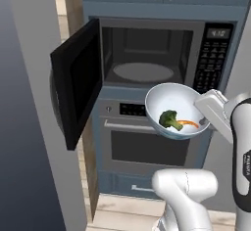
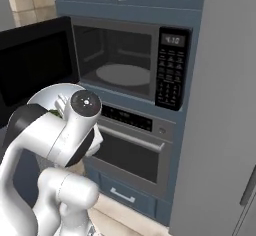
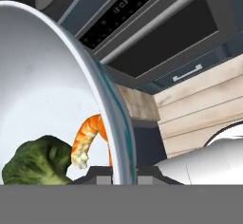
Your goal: Place the bowl containing the shrimp and broccoli in the microwave. Close the microwave door and press the start button to microwave the meal.
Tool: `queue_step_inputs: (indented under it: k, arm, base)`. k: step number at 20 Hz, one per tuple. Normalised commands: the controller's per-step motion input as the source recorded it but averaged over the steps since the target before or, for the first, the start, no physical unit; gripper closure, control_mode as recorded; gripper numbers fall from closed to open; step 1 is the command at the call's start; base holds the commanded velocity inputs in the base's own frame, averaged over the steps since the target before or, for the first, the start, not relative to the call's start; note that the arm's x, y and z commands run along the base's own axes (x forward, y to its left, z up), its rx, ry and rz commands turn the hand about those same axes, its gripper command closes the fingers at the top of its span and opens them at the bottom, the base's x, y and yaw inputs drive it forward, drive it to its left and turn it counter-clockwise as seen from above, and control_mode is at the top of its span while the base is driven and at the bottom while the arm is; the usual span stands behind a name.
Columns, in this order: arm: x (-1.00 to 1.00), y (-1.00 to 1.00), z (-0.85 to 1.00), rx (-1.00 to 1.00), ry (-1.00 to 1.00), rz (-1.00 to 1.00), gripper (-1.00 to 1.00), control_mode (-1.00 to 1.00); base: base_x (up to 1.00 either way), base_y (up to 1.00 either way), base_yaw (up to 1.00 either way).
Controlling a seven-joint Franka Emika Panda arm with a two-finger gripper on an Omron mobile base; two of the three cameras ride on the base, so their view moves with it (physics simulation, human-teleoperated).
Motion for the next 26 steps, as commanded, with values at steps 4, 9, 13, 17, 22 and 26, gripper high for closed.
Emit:
queue_step_inputs:
  k: [4,9,13,17,22,26]
  arm:
    - [0.0,0.0,0.0,0.0,0.0,0.0,1.0,1.0]
    - [0.0,0.0,0.0,0.0,0.0,0.0,1.0,1.0]
    - [0.0,0.0,0.0,0.0,0.0,0.0,1.0,1.0]
    - [0.0,0.0,0.0,0.0,0.0,0.0,1.0,1.0]
    - [0.05,0.0,0.0,0.0,0.0,0.0,1.0,-1.0]
    - [0.15,0.0,0.0,0.0,0.0,0.0,1.0,-1.0]
  base:
    - [0.52,0.2,-0.17]
    - [0.52,0.14,-0.15]
    - [0.46,0.37,-0.13]
    - [0.51,0.42,-0.06]
    - [0.34,0.07,-0.02]
    - [0.0,0.0,0.0]
